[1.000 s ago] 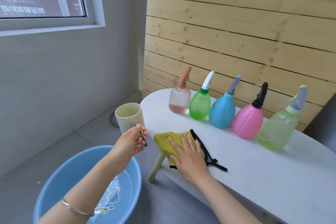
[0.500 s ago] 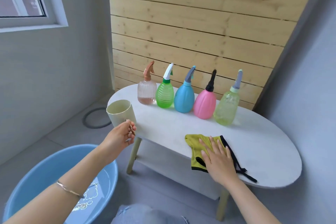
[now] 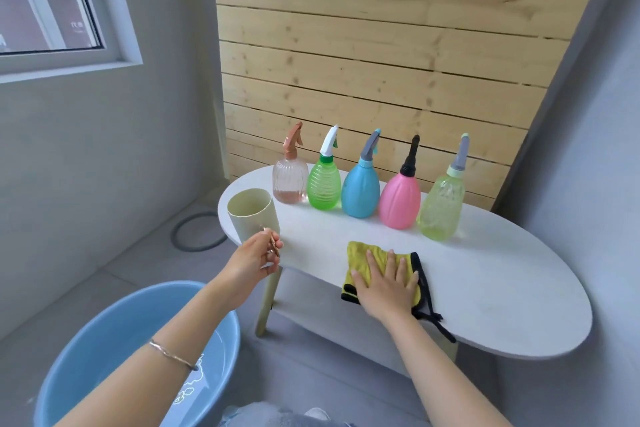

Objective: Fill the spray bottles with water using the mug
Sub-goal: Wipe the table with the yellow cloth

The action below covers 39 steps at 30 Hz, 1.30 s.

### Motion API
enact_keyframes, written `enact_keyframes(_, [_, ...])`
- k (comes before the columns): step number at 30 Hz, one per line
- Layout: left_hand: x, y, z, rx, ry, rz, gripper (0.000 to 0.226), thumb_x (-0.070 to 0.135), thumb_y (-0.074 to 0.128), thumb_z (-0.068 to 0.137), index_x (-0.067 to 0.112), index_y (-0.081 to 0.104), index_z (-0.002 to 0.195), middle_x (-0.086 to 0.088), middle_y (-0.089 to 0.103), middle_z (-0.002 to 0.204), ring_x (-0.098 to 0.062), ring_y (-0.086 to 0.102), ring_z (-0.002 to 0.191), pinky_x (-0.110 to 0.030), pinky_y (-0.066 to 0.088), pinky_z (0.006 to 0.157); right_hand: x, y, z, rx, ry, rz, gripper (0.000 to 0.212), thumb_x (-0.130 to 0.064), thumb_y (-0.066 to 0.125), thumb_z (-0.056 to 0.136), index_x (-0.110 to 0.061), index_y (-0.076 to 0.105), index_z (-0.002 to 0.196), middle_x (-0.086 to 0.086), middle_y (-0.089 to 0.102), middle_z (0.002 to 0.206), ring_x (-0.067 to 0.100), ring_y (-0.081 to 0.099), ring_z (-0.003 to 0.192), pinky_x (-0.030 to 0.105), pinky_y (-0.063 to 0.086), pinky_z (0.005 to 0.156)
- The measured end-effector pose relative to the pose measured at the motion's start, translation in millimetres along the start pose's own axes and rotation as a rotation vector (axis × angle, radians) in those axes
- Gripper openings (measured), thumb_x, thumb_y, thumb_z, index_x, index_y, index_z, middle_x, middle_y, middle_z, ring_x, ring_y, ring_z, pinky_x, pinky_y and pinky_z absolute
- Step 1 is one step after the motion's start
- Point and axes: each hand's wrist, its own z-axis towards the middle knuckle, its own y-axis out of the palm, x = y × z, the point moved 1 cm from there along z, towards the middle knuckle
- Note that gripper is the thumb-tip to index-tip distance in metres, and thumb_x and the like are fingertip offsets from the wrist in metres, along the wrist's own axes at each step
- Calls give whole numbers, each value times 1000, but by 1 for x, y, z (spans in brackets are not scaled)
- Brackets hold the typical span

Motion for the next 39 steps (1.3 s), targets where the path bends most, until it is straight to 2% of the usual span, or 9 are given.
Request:
enact_keyframes(9, [4,2,52,55,32,7,29,28,35,106,13,52,87,9,53,67,-4,44,50,-13,44,54,-75,16,30,35,-94,-1,64,-60,14,96,-32,0,152,10,-14,159,34,-15,145,55,-10,114])
enact_keyframes(18, [1,12,85,31,-21,-23,23,25,41,105,13,58,96,1,64,91,-5,49,54,-18,50,61,-86,19,49,108,-117,-29,63,-60,15,96,-33,1,152,10,-10,160,33,-12,146,54,-7,115])
enact_keyframes(22, [8,13,85,46,-8,-112,21,24,45,104,12,60,112,-3,62,111,-14,64,80,-20,54,71,-87,11,57,34,-126,52,61,-59,18,97,-35,5,151,9,-11,160,29,-15,146,51,-10,114])
enact_keyframes(25, [3,23,74,248,18,-175,22,15,44,103,2,49,119,-3,54,101,-17,66,85,-25,53,76,-81,0,65,18,-121,281,51,-47,24,100,-36,18,150,3,0,161,22,-6,148,44,-6,117])
enact_keyframes(29, [-16,42,58,287,261,215,13,10,40,102,14,47,112,-1,55,110,-20,60,93,-29,50,84,-63,-6,70,167,-196,277,47,-29,26,103,-27,25,149,1,10,160,17,2,148,36,-2,118])
enact_keyframes(32, [-43,46,65,-60,463,873,46,32,27,104,12,43,142,-3,47,146,-20,42,134,-26,28,114,-61,3,66,107,-322,50,51,-31,19,104,-23,6,153,2,-1,161,18,-3,148,35,-5,118])
enact_keyframes(34, [-54,46,67,-130,511,1235,74,50,-1,98,10,32,151,-3,32,158,-21,28,147,-26,20,117,-61,7,62,141,-343,-18,53,-32,17,104,-22,0,153,1,-4,161,17,-5,148,35,-4,118])
enact_keyframes(37, [-74,52,72,-80,539,1545,79,39,-4,105,15,69,123,1,65,130,-19,64,117,-29,53,91,-48,7,54,167,-314,-69,58,-43,0,98,-22,-2,152,-1,-5,161,16,-6,148,34,-6,118])
enact_keyframes(39, [-84,56,73,-17,593,1608,77,36,1,106,19,76,111,5,71,118,-15,70,105,-26,56,80,-36,8,52,194,-324,-72,83,-51,-21,77,-23,-1,152,-2,-5,161,15,-6,148,32,-6,117])
